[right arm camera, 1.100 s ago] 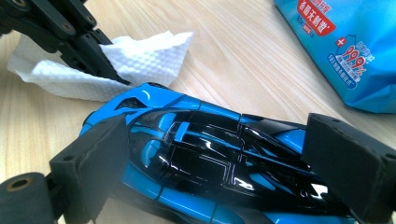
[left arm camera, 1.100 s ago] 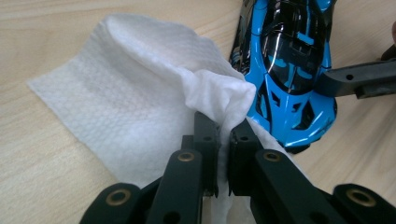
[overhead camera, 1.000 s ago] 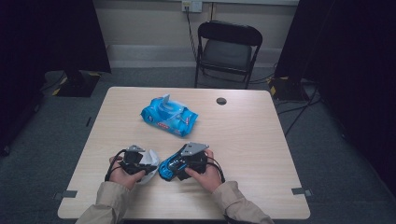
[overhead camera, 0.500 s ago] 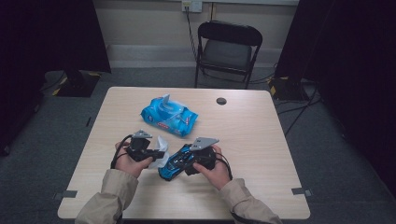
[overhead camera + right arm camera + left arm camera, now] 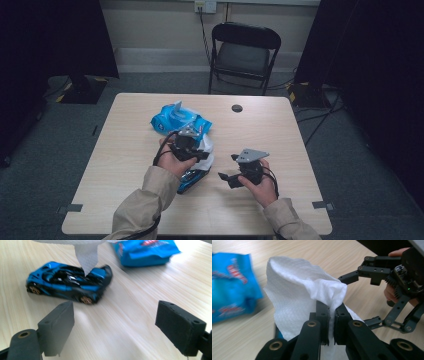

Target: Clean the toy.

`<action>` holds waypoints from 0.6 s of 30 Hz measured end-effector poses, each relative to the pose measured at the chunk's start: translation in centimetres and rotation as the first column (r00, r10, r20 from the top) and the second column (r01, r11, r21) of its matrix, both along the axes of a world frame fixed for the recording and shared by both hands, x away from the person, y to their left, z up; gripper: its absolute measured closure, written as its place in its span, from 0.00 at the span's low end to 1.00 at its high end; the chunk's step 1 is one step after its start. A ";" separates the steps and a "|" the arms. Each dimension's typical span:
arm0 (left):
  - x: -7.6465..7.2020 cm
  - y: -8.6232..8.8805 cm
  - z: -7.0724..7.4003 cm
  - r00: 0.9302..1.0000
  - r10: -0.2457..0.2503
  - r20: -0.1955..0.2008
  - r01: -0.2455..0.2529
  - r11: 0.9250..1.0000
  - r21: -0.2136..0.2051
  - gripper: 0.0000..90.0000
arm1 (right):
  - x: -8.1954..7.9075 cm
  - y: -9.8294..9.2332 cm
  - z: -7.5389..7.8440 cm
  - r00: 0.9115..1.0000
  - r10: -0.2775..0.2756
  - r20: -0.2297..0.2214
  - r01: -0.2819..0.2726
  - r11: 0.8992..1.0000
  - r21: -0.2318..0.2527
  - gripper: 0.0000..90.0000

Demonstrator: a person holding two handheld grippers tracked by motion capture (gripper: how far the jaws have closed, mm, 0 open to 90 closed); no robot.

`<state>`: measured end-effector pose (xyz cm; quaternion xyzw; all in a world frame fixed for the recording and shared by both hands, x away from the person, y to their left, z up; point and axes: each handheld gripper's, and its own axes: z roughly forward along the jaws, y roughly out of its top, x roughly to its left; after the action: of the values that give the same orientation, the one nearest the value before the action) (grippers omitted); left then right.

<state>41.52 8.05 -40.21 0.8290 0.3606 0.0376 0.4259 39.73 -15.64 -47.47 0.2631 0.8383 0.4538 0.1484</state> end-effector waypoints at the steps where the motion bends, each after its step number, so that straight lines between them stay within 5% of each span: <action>1: 0.1 -0.6 -0.1 1.000 -0.011 -0.001 0.011 1.000 -0.001 0.95 | -0.1 -0.4 -0.1 1.000 -0.006 -0.003 0.006 1.000 -0.001 0.16; 10: 0.6 -5.0 -1.3 0.996 -0.090 -0.017 0.090 0.996 -0.004 0.95 | -1.3 -3.5 -0.3 0.998 -0.062 0.014 0.062 0.998 -0.025 0.16; 18: 0.3 -8.9 -3.2 0.983 -0.178 -0.055 0.179 0.983 0.029 0.94 | -2.6 -6.9 -0.2 0.993 -0.116 0.023 0.117 0.992 -0.054 0.16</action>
<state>41.85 -0.82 -43.43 0.8658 0.2952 -0.0164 0.4038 37.08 -22.51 -47.67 0.3026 0.8323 0.4236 0.1903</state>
